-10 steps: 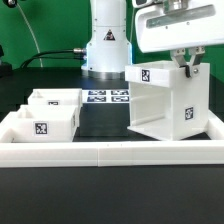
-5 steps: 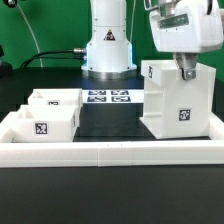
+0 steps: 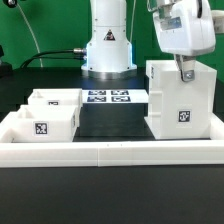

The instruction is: Assemble drawer

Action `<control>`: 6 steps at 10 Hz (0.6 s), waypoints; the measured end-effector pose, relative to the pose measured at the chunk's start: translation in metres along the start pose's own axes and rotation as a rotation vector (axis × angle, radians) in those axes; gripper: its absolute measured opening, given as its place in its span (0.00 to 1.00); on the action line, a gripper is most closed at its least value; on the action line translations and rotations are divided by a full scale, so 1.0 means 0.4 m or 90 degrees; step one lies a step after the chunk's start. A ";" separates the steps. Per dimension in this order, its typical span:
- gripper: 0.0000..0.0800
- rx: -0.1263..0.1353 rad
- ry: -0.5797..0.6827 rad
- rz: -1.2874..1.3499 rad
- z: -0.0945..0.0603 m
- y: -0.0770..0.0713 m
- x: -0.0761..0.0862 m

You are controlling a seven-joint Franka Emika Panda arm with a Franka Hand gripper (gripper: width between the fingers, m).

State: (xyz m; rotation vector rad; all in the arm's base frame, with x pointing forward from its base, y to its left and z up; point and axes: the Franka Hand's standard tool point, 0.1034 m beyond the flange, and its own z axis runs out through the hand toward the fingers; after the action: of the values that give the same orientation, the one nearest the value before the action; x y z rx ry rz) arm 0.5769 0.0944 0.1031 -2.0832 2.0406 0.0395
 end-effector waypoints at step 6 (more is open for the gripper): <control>0.06 0.024 -0.002 0.029 0.017 -0.138 0.004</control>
Offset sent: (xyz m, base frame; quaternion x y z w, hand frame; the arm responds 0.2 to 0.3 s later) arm 0.0441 0.0033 -0.0071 -0.0058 0.0161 0.0432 0.9989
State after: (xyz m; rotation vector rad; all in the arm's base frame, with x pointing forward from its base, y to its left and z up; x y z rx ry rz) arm 0.6323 0.0946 0.1039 -2.0124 2.0710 0.0112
